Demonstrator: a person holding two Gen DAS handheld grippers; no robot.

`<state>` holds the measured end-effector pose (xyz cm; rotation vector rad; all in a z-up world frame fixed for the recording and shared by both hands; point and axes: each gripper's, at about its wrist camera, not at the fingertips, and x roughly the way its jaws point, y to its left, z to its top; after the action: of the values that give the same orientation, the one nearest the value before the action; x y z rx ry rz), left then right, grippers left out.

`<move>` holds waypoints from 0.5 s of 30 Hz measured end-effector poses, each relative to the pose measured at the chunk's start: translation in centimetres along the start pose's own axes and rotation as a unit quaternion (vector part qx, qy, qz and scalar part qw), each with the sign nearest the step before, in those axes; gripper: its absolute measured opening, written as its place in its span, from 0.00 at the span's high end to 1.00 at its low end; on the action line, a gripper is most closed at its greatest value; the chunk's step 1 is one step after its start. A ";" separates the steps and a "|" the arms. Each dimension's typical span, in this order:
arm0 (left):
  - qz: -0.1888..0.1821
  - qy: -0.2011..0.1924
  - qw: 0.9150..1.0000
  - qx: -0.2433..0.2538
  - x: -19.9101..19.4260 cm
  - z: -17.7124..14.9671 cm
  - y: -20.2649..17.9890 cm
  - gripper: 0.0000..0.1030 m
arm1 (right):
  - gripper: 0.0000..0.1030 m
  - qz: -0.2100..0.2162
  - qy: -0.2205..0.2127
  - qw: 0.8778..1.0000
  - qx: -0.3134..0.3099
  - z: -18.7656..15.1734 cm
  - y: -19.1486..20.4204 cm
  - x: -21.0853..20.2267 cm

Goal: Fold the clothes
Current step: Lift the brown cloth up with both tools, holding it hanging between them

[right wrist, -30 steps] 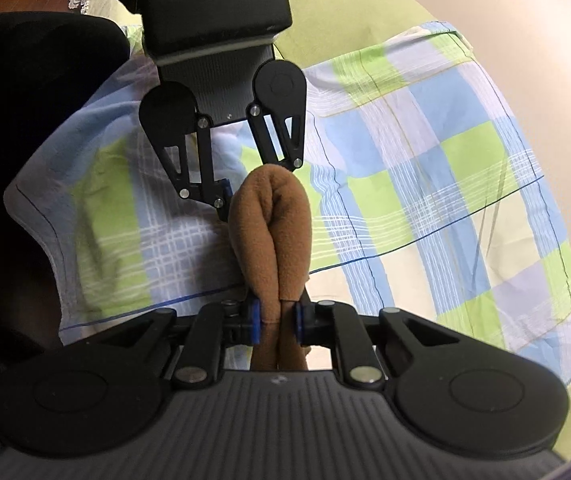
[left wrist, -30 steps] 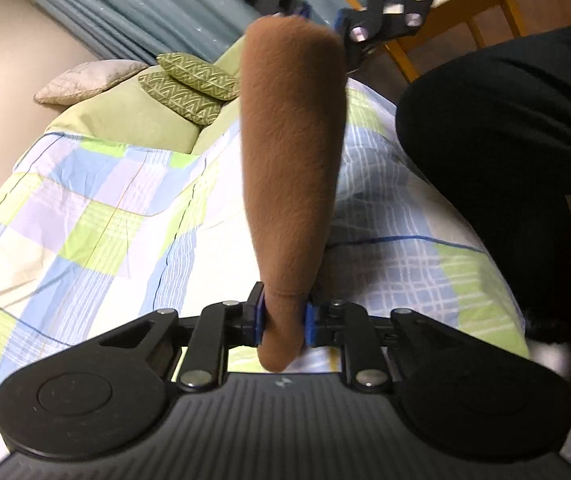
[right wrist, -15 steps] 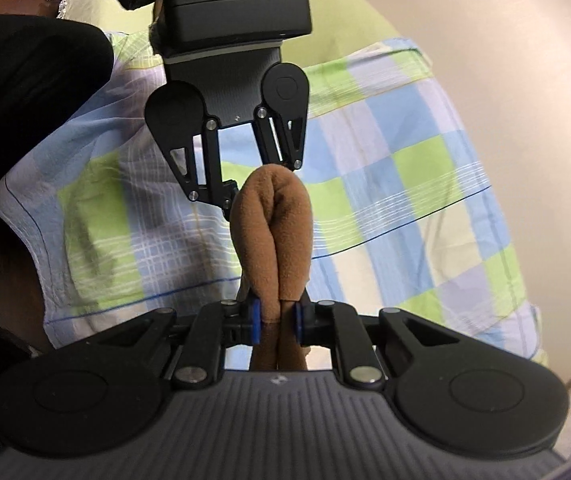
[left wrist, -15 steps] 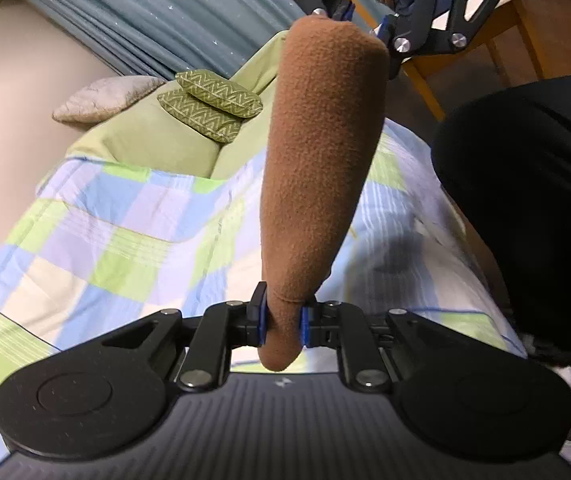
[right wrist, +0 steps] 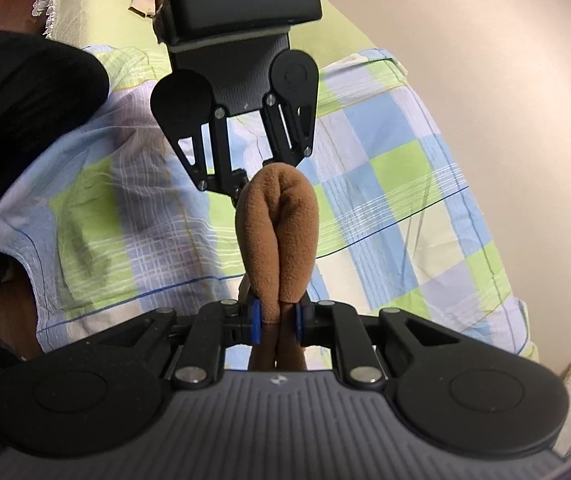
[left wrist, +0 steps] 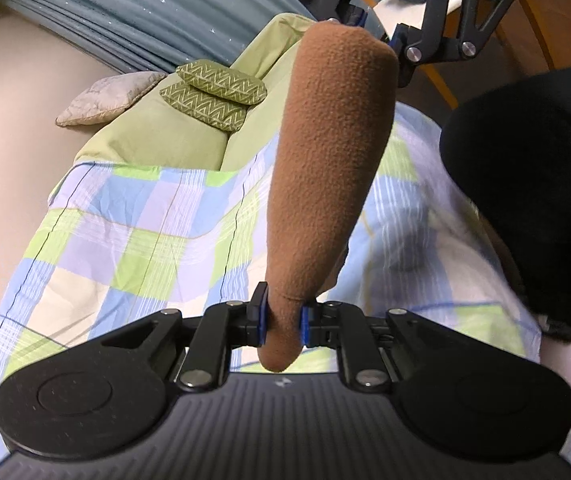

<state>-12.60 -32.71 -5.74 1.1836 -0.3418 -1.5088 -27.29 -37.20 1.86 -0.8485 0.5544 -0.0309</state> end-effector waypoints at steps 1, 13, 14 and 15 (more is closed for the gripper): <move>0.003 0.004 1.000 -0.001 0.1 -0.9 -0.1 0.83 | 0.88 0.002 0.000 1.000 -0.002 0.2 0.0 0.5; 0.018 0.061 0.998 0.015 6.3 -9.7 1.0 0.81 | 0.88 -0.006 -0.014 0.996 -0.085 0.6 1.0 13.1; 0.013 0.065 0.998 0.017 6.8 -9.9 0.9 0.78 | 0.88 0.002 -0.012 0.996 -0.085 0.4 1.2 14.0; 0.004 0.075 0.997 0.017 7.7 -10.4 0.7 0.76 | 0.88 0.010 -0.010 0.996 -0.085 0.3 1.5 14.8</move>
<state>-2.75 -35.62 -13.66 1.3130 -0.2721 -1.4035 -14.71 -39.58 -5.75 -1.0080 0.5528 0.0443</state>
